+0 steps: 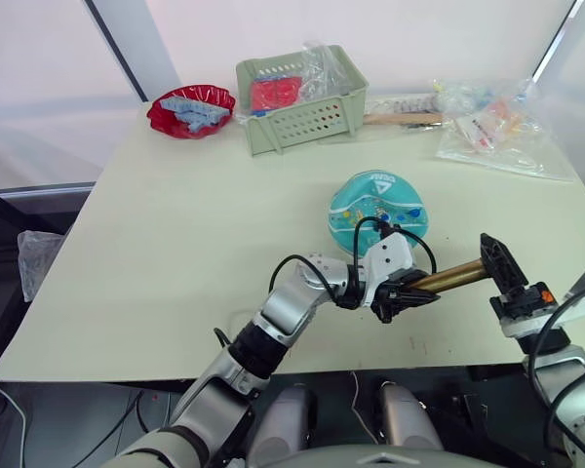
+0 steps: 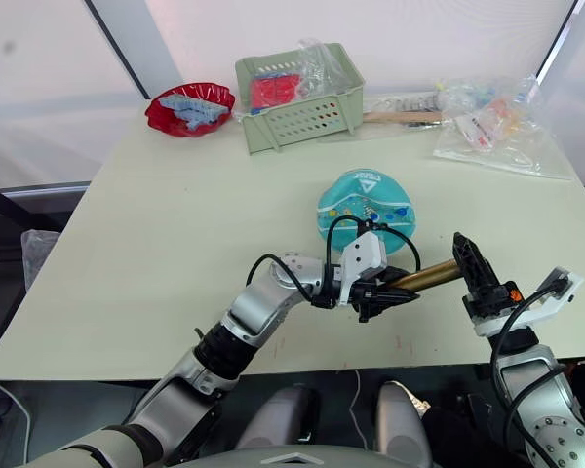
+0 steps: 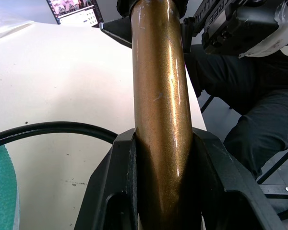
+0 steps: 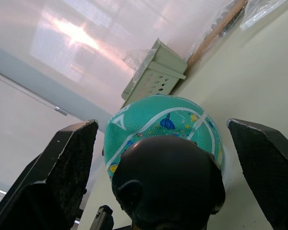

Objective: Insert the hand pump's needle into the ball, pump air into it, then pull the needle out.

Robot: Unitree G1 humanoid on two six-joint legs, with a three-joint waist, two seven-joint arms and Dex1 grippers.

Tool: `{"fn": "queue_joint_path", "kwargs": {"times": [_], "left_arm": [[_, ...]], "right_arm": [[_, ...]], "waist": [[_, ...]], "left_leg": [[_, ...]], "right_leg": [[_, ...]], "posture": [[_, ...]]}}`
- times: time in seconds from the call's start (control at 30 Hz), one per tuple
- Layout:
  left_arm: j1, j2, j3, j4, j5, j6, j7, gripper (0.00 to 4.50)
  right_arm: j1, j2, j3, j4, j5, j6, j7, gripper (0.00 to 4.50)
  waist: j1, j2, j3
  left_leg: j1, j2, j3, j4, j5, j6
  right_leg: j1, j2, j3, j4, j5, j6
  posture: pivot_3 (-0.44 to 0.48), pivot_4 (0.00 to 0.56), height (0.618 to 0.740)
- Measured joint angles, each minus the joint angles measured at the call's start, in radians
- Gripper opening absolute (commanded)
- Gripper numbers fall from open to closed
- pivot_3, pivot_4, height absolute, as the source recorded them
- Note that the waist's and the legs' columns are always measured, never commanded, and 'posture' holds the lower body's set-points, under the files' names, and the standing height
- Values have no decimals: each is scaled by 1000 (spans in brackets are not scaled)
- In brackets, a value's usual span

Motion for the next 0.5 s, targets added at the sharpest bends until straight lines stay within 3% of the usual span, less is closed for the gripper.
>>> {"fn": "queue_joint_path", "kwargs": {"times": [0.4, 0.5], "left_arm": [[32, 4, -4, 0, 1, 7, -1, 1036], [32, 3, -3, 0, 1, 6, -1, 1036]], "right_arm": [[-11, 0, 20, 0, -4, -4, 10, 4500], [-11, 0, 21, 1, -9, -6, 11, 3743]], "waist": [[-1, 0, 0], [-1, 0, 0]], "left_leg": [[0, 0, 0, 0, 0, 0], [0, 0, 0, 0, 0, 0]], "right_leg": [[0, 0, 0, 0, 0, 0], [0, 0, 0, 0, 0, 0]], "posture": [[0, 150, 737], [0, 150, 737]]}}
